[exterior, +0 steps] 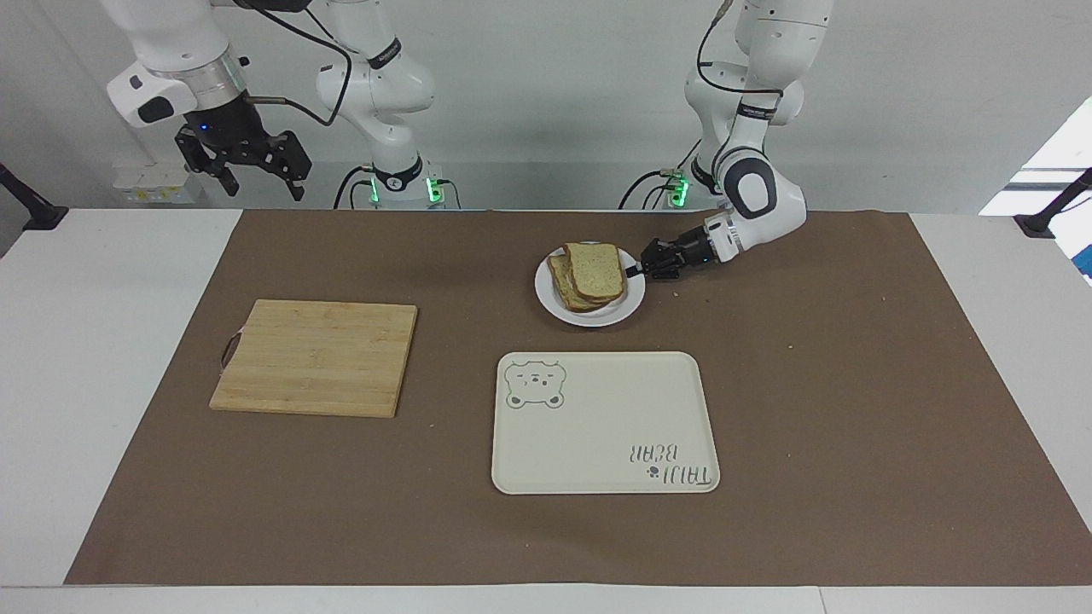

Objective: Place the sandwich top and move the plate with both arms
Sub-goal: 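Push the plate with the left gripper onto the bear tray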

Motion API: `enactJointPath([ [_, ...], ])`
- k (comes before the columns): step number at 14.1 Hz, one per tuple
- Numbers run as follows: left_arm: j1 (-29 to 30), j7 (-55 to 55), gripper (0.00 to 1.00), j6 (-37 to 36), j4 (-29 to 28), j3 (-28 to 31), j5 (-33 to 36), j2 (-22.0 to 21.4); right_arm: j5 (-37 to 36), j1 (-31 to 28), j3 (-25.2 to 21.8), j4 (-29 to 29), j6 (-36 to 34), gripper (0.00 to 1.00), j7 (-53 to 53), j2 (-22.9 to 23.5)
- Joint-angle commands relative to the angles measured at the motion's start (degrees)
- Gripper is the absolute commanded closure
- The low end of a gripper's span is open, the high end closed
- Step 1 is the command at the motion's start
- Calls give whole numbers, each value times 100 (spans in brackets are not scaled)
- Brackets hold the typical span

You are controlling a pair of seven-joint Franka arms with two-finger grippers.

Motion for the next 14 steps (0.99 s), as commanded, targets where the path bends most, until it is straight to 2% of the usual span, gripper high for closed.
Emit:
enactJointPath([
  [1, 310, -20, 100, -333, 267, 13, -107, 0, -14, -33, 14, 77, -89, 0, -153, 30],
  [5, 653, -187, 100, -605, 1074, 22, -46, 464, -14, -33, 14, 77, -89, 0, -153, 30],
  [9, 689, -792, 100, -466, 2050, 22, -11, 1071, -14, -33, 14, 77, -89, 0, -153, 30],
  [14, 680, -1267, 100, 17, 2754, -22, 94, 1511, -14, -33, 14, 77, -89, 0, -153, 30],
])
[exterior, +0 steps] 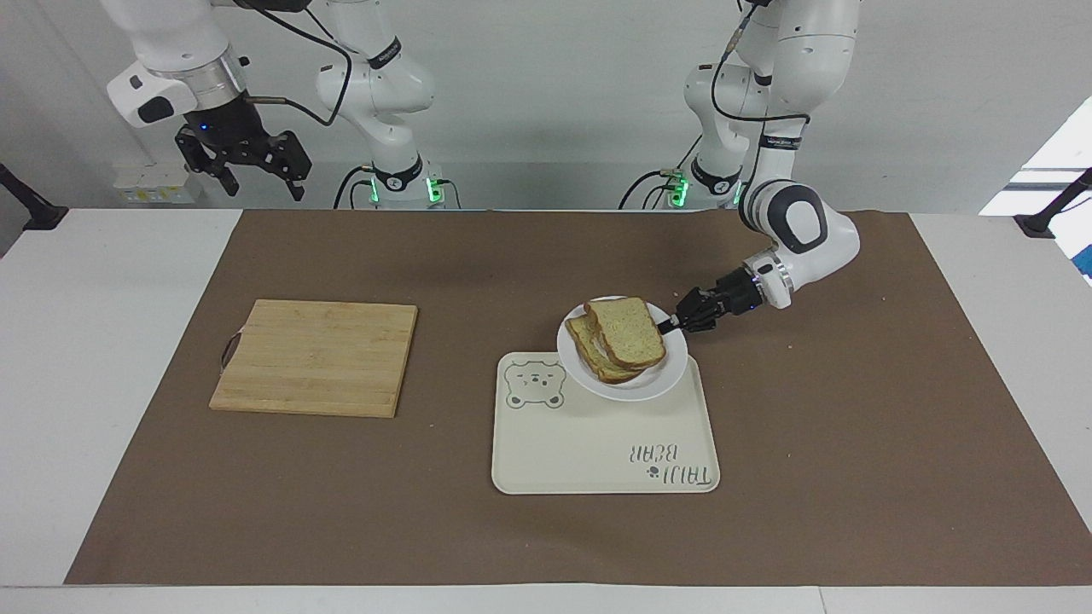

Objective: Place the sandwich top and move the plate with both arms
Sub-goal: 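Push the plate with the left gripper onto the bear tray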

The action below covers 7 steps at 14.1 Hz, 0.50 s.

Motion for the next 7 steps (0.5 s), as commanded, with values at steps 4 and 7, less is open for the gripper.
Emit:
enactJointPath([
  [4, 48, -899, 100, 339, 1449, -175, 1120, 934, -14, -33, 14, 77, -89, 0, -153, 30],
  [7, 145, -1280, 100, 383, 1689, -219, 1486, 1076, -14, -33, 14, 77, -89, 0, -153, 30],
])
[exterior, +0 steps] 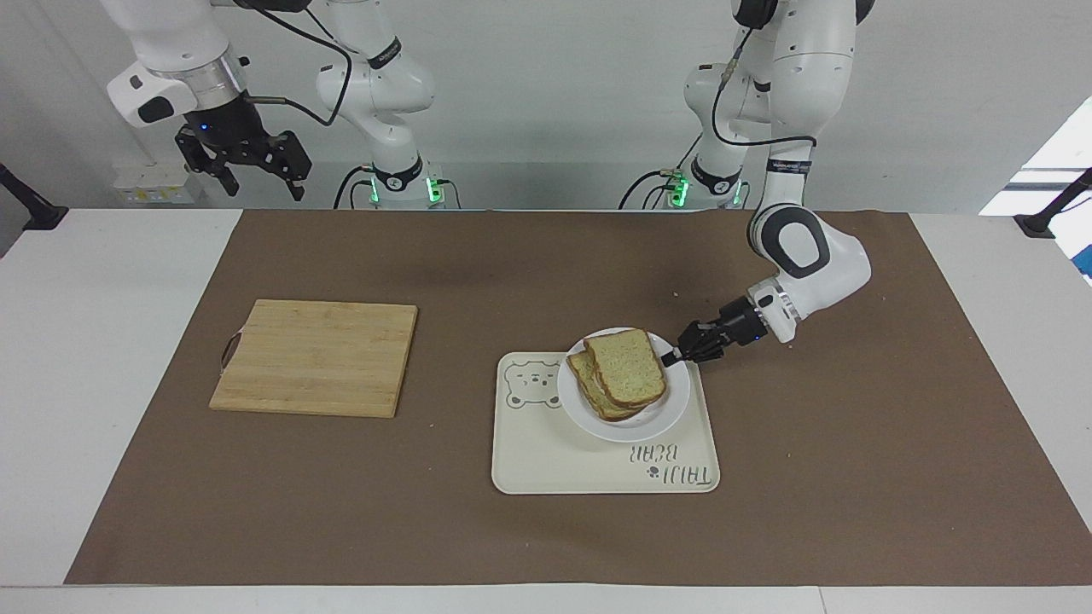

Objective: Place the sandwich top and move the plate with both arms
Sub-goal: 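Push the plate with the left gripper onto the bear tray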

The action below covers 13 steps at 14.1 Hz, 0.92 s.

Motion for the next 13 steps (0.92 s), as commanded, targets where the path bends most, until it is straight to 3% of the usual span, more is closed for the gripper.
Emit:
enactJointPath([
  [1, 132, -212, 100, 27, 320, -107, 257, 192, -14, -33, 14, 77, -89, 0, -153, 30],
  [5, 44, -704, 100, 106, 689, -187, 960, 359, -14, -33, 14, 77, -89, 0, -153, 30],
  [13, -702, -967, 100, 940, 646, -222, 970, 508, -14, -33, 14, 77, -89, 0, -153, 30],
])
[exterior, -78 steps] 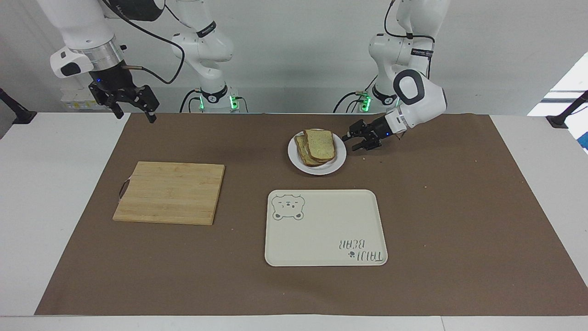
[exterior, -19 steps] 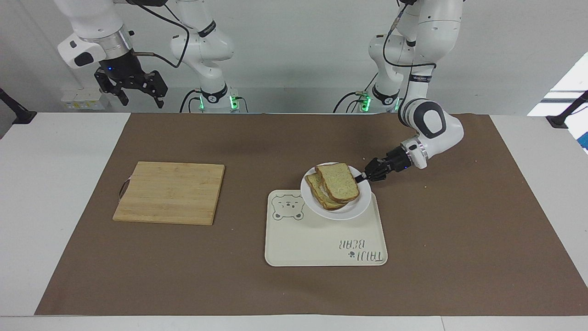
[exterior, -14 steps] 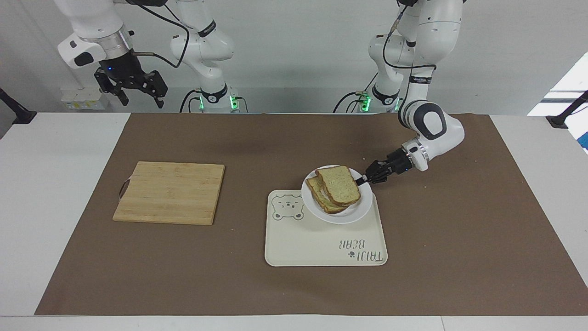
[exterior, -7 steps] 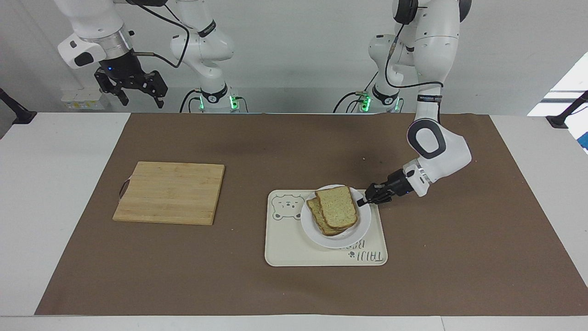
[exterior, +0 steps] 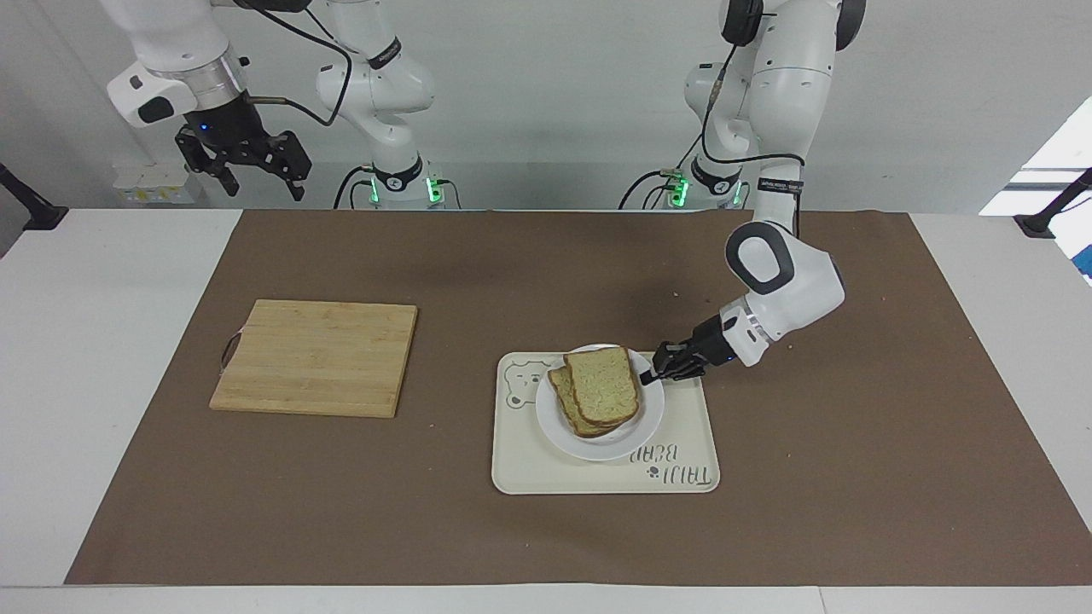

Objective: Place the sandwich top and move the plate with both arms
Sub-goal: 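Push the plate with the left gripper onto the bear tray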

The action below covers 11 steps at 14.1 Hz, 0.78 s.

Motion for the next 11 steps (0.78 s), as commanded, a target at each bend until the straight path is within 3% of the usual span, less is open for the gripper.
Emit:
enactJointPath([
  [1, -307, -249, 100, 375, 65, 53, 104, 141, -14, -33, 14, 77, -89, 0, -153, 30],
  [2, -298, -258, 100, 375, 74, 62, 147, 150, -14, -33, 14, 77, -89, 0, -153, 30],
  [5, -351, -250, 68, 471, 82, 53, 244, 150, -14, -33, 14, 77, -89, 0, -153, 30],
  [9, -369, -206, 32, 611, 91, 71, 375, 124, -14, -33, 14, 77, -89, 0, -153, 30],
  [11, -360, -223, 18, 683, 91, 106, 840, 36, -14, -33, 14, 77, -89, 0, -153, 30],
])
